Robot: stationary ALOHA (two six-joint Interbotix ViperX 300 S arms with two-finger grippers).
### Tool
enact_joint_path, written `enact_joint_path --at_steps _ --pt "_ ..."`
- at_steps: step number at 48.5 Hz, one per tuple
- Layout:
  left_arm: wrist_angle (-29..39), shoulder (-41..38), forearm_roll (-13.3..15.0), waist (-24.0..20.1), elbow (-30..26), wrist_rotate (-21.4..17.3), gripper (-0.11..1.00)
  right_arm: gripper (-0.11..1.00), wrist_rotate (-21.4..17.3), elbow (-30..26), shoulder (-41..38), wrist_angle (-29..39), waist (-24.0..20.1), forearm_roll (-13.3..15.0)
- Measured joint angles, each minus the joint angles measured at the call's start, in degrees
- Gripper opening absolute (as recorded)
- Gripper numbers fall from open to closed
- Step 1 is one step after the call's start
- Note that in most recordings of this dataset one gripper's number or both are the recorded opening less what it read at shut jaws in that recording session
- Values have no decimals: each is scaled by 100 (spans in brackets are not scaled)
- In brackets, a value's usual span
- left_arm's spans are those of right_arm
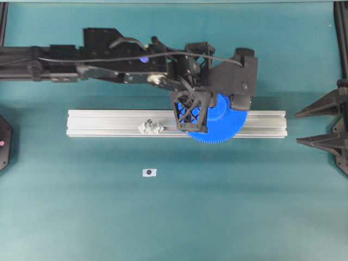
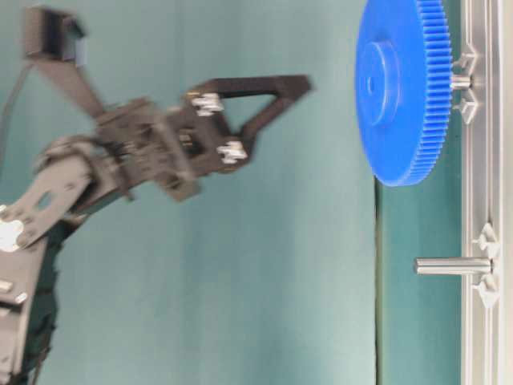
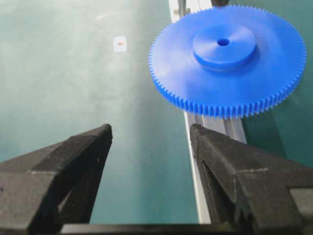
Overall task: Insert the large gear onto the shaft.
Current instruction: 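Open the left gripper to release the gear on the shaft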
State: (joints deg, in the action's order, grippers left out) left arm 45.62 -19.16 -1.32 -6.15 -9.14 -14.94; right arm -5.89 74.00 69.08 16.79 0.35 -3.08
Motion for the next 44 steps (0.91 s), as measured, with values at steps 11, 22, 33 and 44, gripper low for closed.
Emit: enact_joint_path --at_steps 11,22,33,44 --pt "0 -483 0 26 -149 18 1 72 0 0 -9 -9 0 0" --pt "0 -554 -18 26 -369 -26 1 72 0 9 18 -18 0 0" --pt "606 -501 0 -35 -870 -237 1 72 0 0 18 -18 0 0" --pt "853 -483 -18 -9 -1222 -246 1 72 0 9 18 -18 0 0"
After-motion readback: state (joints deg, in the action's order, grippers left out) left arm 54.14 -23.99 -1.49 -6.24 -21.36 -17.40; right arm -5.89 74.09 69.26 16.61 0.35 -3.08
